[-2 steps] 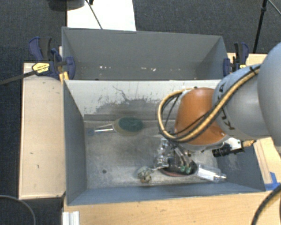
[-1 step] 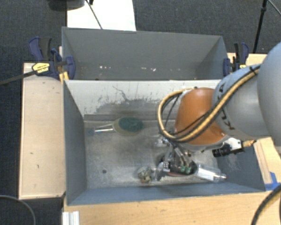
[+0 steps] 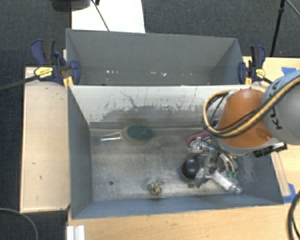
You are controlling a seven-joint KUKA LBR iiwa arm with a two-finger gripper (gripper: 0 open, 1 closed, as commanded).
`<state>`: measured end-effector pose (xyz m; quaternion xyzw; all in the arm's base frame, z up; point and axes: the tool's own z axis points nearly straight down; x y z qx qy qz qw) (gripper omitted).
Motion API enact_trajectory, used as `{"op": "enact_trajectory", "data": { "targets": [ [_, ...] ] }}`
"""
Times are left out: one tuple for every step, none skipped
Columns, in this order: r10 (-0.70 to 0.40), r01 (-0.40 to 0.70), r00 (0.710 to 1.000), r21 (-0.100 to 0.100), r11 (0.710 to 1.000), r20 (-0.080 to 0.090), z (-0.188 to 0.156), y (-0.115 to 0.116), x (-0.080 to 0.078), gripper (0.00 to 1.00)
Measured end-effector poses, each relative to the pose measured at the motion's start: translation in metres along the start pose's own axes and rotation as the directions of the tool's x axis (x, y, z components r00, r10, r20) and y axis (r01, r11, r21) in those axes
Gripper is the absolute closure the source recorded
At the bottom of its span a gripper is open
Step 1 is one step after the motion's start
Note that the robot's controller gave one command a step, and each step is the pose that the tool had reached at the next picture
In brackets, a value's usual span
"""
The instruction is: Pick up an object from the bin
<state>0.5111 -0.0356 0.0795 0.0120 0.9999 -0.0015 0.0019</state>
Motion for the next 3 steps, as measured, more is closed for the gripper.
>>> {"op": "enact_trajectory", "data": {
  "targets": [
    [-0.003, 0.003, 1.0, -0.004, 1.0, -0.001, -0.001, 0.005, 0.0, 1.0],
    [-0.004, 0.004, 1.0, -0.003, 1.0, 0.006, -0.115, 0.007, -0.001, 1.0],
    [-0.301, 0.301, 0.954, -0.002, 0.954, 0.004, -0.166, 0.013, -0.01, 1.0]
  ]
}}
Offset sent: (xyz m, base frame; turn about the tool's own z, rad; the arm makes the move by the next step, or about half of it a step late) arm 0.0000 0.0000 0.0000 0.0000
